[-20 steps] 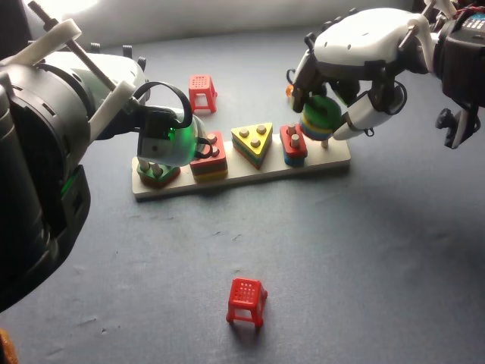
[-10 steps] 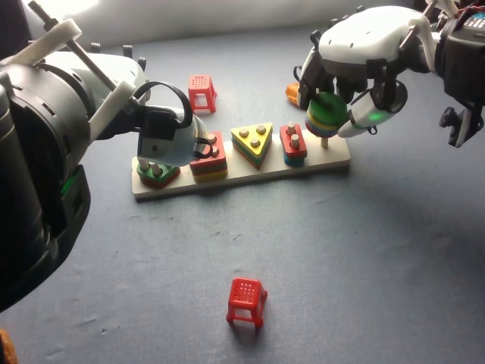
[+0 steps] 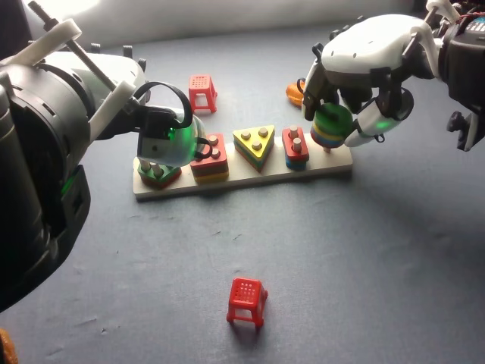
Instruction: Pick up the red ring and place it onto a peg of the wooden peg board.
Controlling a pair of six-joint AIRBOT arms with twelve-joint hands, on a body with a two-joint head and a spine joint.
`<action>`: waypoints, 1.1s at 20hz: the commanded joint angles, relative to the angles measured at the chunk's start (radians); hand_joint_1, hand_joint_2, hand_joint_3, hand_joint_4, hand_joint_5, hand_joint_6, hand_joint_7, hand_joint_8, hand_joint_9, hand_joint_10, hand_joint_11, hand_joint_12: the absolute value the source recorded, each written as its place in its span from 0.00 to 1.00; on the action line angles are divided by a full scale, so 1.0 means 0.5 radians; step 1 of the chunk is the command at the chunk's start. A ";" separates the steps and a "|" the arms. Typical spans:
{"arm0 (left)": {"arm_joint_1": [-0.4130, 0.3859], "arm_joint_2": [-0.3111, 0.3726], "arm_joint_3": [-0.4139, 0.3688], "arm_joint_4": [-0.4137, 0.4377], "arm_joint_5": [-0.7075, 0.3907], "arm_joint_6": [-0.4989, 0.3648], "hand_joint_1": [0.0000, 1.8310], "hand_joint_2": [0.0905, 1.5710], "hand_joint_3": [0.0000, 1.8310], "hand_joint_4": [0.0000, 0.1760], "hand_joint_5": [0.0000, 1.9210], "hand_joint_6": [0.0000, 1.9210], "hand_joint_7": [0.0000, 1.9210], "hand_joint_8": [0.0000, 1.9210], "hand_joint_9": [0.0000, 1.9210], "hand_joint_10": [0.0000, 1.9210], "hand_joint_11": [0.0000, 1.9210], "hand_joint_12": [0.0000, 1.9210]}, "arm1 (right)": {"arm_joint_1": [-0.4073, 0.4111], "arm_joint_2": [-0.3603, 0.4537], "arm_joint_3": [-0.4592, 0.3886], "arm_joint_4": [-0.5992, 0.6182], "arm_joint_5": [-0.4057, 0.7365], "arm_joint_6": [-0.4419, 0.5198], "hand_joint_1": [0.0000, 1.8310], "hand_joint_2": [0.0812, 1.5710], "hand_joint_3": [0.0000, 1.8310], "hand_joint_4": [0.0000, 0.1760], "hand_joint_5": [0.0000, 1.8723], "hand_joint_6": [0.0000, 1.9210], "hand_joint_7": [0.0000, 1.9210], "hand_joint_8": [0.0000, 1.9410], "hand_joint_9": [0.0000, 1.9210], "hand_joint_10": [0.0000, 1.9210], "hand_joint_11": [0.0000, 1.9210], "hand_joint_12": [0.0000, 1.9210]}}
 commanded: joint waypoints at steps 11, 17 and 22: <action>-0.019 -0.001 0.003 0.202 0.012 0.007 0.00 0.87 0.00 0.00 0.09 0.00 0.12 0.00 0.12 0.00 0.00 0.32 | -0.079 -0.042 0.152 -0.109 0.322 -0.024 0.69 0.68 0.00 0.00 0.53 0.52 0.54 0.45 0.51 0.34 0.40 0.55; -0.019 -0.001 0.003 0.201 0.012 0.007 0.00 0.87 0.00 0.00 0.09 0.00 0.12 0.00 0.13 0.00 0.00 0.33 | -0.094 -0.044 0.155 -0.109 0.363 -0.023 0.66 0.63 0.00 0.00 0.45 0.02 0.47 0.00 0.45 0.02 0.23 0.55; -0.019 -0.001 0.003 0.201 0.012 0.007 0.00 0.87 0.00 0.00 0.10 0.00 0.13 0.01 0.13 0.00 0.00 0.34 | -0.094 -0.047 0.155 -0.109 0.362 -0.023 0.57 0.61 0.00 0.00 0.30 0.00 0.33 0.00 0.32 0.00 0.08 0.57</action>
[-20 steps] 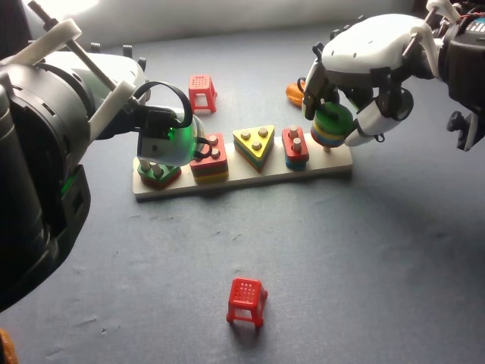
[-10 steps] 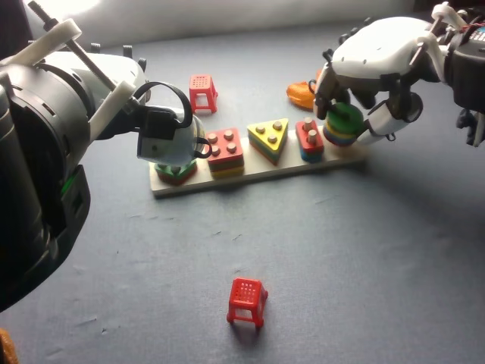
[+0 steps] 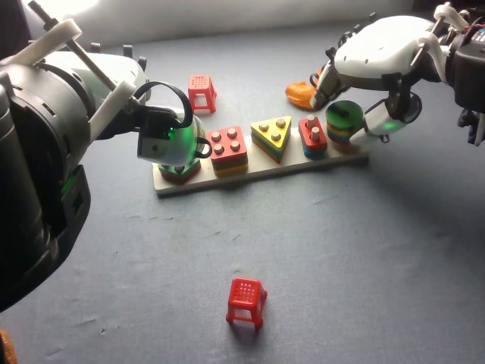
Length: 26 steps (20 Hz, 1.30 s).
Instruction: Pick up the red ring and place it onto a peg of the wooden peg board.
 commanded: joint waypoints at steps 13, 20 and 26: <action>-0.025 -0.001 0.010 0.202 0.013 0.007 0.00 0.87 0.00 0.00 0.08 0.00 0.11 0.00 0.11 0.00 0.00 0.26 | 0.195 0.474 -0.471 0.015 0.158 -0.004 0.45 0.61 0.00 0.00 0.24 0.00 0.28 0.00 0.29 0.01 0.06 0.57; -0.032 -0.002 0.013 0.203 0.013 0.007 0.00 0.87 0.00 0.00 0.11 0.00 0.14 0.01 0.13 0.01 0.00 0.33 | 0.268 1.039 -0.988 -0.014 0.041 0.005 0.22 0.79 0.01 0.00 0.51 0.99 0.55 1.00 0.56 1.00 0.59 1.00; -0.035 -0.001 0.015 0.203 0.013 0.007 0.00 0.88 0.00 0.00 0.12 0.00 0.17 0.00 0.16 0.01 0.00 0.40 | 0.269 1.249 -1.203 0.065 -0.012 0.036 0.31 0.94 0.00 0.00 0.61 1.00 0.67 1.00 0.70 1.00 0.80 1.00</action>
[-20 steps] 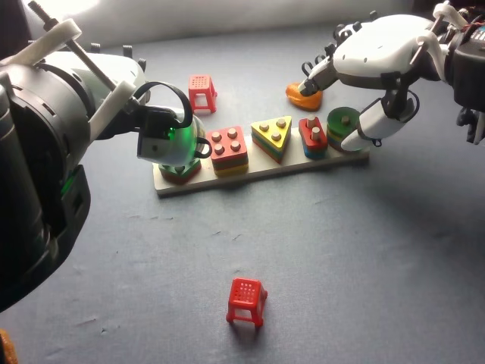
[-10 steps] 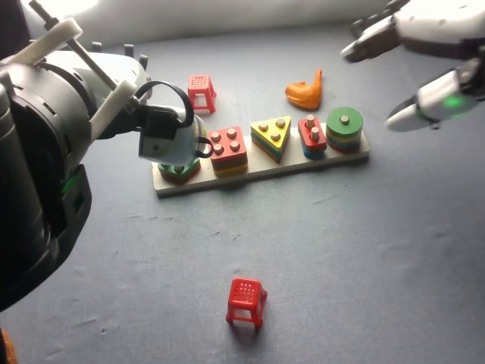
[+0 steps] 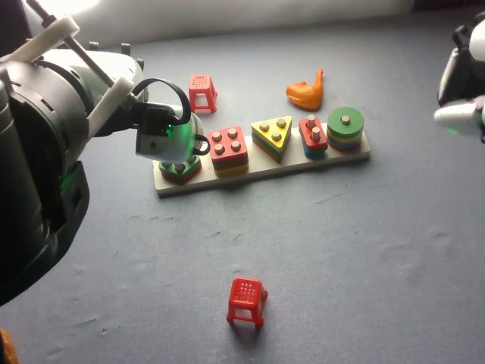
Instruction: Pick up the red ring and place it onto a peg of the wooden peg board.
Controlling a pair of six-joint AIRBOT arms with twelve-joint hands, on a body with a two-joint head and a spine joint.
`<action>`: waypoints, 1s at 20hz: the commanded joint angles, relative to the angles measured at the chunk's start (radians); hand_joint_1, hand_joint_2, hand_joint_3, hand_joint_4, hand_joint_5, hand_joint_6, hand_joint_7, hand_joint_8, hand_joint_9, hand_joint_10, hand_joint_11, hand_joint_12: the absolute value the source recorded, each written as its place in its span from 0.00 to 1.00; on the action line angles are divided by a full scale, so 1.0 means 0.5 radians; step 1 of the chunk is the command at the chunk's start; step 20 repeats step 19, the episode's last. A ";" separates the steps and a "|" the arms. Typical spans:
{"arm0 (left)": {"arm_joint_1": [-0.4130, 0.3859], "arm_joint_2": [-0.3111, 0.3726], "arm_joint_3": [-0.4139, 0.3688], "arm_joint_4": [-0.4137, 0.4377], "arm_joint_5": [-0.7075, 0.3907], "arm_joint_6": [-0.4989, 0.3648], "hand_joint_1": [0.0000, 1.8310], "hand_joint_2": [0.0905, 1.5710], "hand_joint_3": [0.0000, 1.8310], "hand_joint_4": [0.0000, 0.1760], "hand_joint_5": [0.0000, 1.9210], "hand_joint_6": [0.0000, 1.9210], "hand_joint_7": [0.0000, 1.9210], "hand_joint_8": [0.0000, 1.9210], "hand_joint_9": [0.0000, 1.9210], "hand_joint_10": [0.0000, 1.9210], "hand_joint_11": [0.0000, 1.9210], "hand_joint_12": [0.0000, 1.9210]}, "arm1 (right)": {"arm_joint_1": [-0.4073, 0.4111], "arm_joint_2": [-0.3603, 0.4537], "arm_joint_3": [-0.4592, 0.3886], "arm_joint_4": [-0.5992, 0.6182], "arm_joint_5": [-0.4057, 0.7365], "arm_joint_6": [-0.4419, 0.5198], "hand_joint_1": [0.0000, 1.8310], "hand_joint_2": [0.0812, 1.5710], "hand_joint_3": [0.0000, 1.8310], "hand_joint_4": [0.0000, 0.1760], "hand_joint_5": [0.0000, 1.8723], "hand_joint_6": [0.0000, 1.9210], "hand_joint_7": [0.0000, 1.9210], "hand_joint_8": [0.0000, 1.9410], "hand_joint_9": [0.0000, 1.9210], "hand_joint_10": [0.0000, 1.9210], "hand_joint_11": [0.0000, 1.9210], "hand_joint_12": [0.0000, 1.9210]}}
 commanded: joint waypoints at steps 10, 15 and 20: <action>-0.035 0.001 0.004 0.204 0.013 0.027 0.00 0.88 0.00 0.00 0.10 0.00 0.15 0.00 0.15 0.00 0.00 0.35 | -0.149 0.093 -0.016 -0.636 0.712 0.591 0.40 0.96 0.00 0.00 0.25 1.00 0.38 1.00 0.40 1.00 0.44 1.00; -0.029 0.000 -0.003 0.203 0.011 0.030 0.00 0.88 0.00 0.00 0.10 0.00 0.15 0.00 0.15 0.00 0.00 0.34 | -0.196 0.064 0.059 -1.296 0.664 1.146 0.43 0.96 0.00 0.00 0.21 1.00 0.38 1.00 0.40 1.00 0.45 1.00; -0.027 0.000 -0.003 0.203 0.005 0.030 0.00 0.86 0.00 0.00 0.11 0.00 0.16 0.01 0.16 0.01 0.00 0.41 | -0.202 0.044 0.148 -1.657 0.771 1.617 0.42 0.96 0.00 0.00 0.21 1.00 0.34 1.00 0.37 1.00 0.40 1.00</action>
